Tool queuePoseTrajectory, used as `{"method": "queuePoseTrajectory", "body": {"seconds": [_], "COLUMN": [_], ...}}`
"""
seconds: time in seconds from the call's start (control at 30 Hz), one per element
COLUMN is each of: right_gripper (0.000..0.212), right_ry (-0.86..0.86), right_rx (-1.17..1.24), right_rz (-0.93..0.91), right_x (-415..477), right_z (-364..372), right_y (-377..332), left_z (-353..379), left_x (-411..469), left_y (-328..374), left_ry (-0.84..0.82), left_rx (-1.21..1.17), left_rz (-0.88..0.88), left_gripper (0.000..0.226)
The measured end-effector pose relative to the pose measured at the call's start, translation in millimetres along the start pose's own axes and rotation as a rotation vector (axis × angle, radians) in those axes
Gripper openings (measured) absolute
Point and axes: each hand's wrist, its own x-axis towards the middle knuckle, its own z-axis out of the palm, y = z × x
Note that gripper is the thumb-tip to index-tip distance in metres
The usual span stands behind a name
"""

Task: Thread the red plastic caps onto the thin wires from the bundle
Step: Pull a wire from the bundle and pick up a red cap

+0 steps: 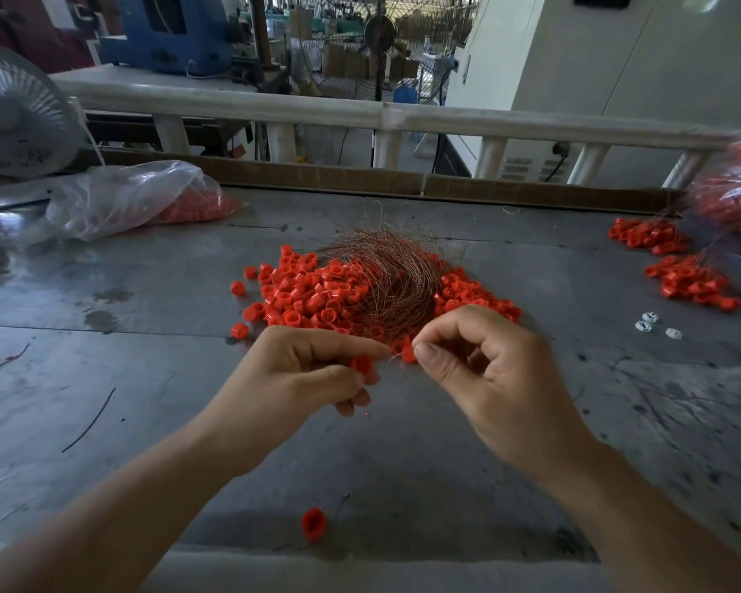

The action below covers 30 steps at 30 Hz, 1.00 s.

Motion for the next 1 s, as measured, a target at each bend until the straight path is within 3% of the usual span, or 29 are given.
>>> {"method": "queuePoseTrajectory", "body": {"seconds": [0.27,0.43,0.53,0.67,0.8,1.0], "right_gripper": [0.008,0.008,0.008,0.008,0.009,0.009], "right_ry": [-0.009,-0.008,-0.011,-0.008,0.002,-0.040], "right_rx": [0.019,0.021,0.017,0.035,0.094,0.088], "right_rz": [-0.006,0.000,0.011,0.019,0.034,0.026], "right_x": [-3.1,-2.6,-1.9,-2.2,-2.6,-3.9], "right_z": [1.7,1.7,2.0,1.9,2.7,10.5], "right_y": [-1.8,-1.5,-0.4,-0.3,-2.1,-3.3], "left_z": [1.7,2.6,1.5,0.8,1.9,3.9], "left_x": [0.0,1.0,2.5,1.6,1.2,0.6], "left_y": [-4.6,-4.2,-5.7,-7.4,-8.8,-8.0], "left_ry": [-0.038,-0.035,-0.016,-0.015,-0.032,-0.059], "left_rx": [0.000,-0.140,-0.221,-0.150,-0.157,-0.205], "left_rz": [0.017,-0.021,-0.042,-0.025,0.001,0.003], "left_gripper": [0.026,0.018,0.023,0.028,0.019,0.030]}}
